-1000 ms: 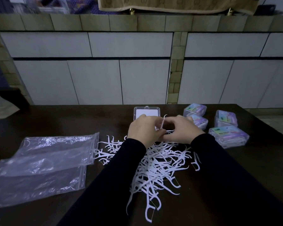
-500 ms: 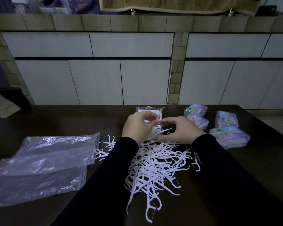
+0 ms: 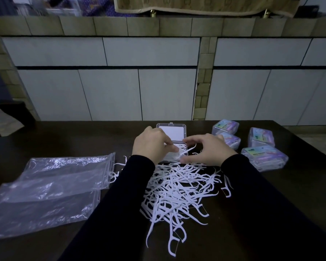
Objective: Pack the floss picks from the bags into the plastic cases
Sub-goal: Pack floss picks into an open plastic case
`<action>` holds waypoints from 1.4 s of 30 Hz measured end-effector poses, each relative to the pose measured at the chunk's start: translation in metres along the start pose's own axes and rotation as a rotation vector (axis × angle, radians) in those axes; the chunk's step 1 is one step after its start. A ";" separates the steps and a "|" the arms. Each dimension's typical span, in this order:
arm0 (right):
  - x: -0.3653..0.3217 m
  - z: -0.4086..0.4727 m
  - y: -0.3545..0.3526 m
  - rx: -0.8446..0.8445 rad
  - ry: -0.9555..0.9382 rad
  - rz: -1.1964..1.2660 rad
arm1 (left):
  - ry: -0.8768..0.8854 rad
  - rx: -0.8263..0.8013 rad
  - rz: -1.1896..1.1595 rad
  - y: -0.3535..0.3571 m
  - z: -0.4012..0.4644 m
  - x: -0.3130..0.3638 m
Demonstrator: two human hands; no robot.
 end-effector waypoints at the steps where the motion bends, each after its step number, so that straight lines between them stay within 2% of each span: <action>1: 0.000 0.000 0.000 -0.004 0.001 0.001 | 0.000 0.005 0.009 -0.001 0.000 0.000; 7: 0.000 0.000 0.001 -0.011 -0.014 0.022 | 0.077 0.023 0.016 -0.002 -0.002 0.019; 10: 0.000 0.000 -0.001 0.008 -0.028 0.008 | 0.122 -0.029 -0.014 0.010 -0.004 0.039; 15: -0.001 -0.001 -0.002 0.004 -0.028 0.005 | 0.098 -0.060 -0.078 0.025 -0.006 0.039; 19: -0.001 -0.002 -0.002 0.008 -0.035 0.024 | 0.037 -0.015 -0.321 0.015 -0.004 0.031; 23: -0.001 -0.002 -0.002 -0.022 -0.012 0.009 | -0.171 0.052 -0.749 -0.003 -0.003 0.002; 26: 0.000 -0.002 -0.002 -0.023 0.002 0.002 | -0.315 0.011 -0.880 -0.005 -0.006 -0.016; 29: -0.001 -0.002 -0.001 -0.016 0.005 0.010 | -0.342 -0.090 -0.819 -0.005 -0.009 -0.025; 32: 0.000 -0.001 0.000 -0.021 0.007 0.027 | -0.249 -0.153 -0.493 -0.008 -0.008 -0.026; 34: 0.001 0.000 0.000 -0.023 0.007 0.034 | -0.190 -0.125 -0.339 -0.011 -0.007 -0.025; 37: 0.001 0.000 0.000 -0.014 0.004 0.026 | -0.152 -0.076 -0.309 -0.018 -0.006 -0.024; 42: 0.003 0.002 0.002 -0.022 0.007 0.047 | -0.142 -0.123 -0.255 -0.011 -0.005 -0.025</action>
Point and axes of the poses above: each hand's wrist, its own z-axis towards the middle knuckle, its own y-axis out of the palm, x = y × z, the point moved 5 cm from there along z, towards the middle knuckle, and after that the axes turned 10 degrees about -z, right-handed, at the moved point
